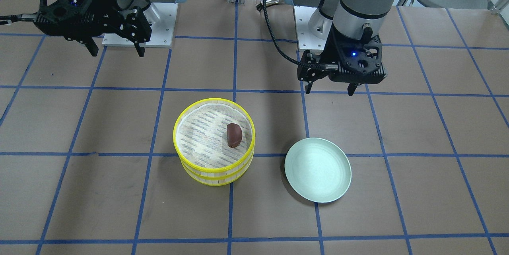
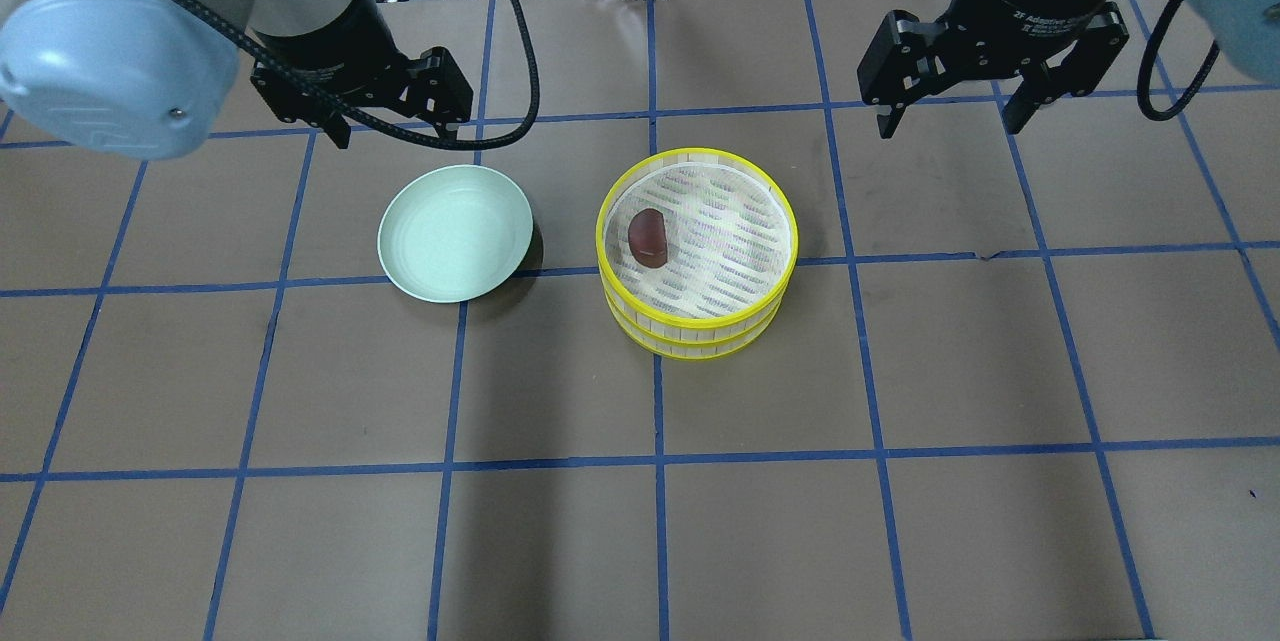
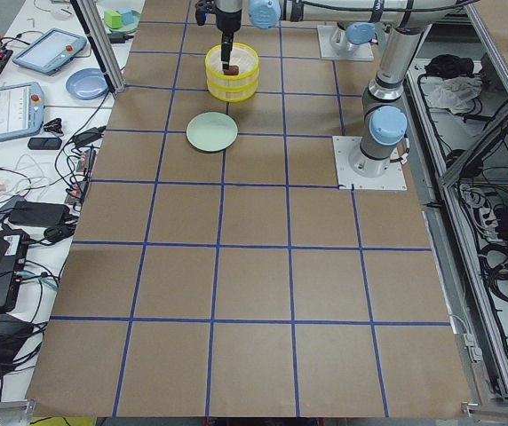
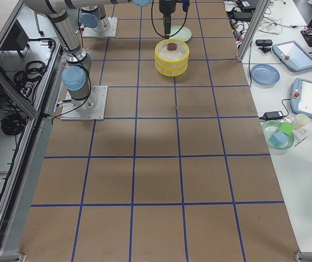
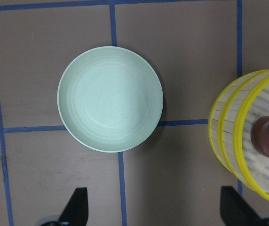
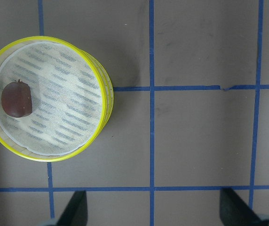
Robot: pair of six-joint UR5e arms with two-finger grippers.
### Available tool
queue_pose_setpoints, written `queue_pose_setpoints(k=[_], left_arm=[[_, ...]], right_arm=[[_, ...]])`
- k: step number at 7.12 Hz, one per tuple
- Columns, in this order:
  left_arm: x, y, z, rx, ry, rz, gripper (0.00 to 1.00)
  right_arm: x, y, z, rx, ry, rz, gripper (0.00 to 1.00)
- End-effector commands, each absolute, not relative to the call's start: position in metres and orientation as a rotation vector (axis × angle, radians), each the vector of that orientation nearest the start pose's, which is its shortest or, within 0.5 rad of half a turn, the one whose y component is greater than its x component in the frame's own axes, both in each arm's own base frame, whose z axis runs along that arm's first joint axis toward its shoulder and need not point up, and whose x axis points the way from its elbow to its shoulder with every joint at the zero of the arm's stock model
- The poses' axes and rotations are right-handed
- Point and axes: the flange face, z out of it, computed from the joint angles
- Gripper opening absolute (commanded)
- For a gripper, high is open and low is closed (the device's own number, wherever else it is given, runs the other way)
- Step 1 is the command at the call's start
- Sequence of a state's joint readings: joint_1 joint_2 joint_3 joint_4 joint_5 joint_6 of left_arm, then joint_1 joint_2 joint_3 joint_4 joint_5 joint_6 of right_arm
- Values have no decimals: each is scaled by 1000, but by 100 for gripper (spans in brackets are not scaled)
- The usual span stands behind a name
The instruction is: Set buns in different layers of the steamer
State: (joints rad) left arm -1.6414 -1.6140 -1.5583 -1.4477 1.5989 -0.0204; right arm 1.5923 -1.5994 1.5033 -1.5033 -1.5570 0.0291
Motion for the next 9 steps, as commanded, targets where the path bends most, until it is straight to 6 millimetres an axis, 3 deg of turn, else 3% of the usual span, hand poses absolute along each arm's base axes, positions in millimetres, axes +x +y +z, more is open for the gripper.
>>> queue_pose_setpoints(k=[1,2,9], left_arm=[[-158,-481,509,95,3104,-140,100],[-158,-473,509,158,3111,-122,100],[-156,-468,507,177,3098,-88,100]], right_arm=[[145,-478,528,12,3127,-43,100],[145,-478,528,12,3127,-43,100],[145,-476,528,12,3127,-31,100]])
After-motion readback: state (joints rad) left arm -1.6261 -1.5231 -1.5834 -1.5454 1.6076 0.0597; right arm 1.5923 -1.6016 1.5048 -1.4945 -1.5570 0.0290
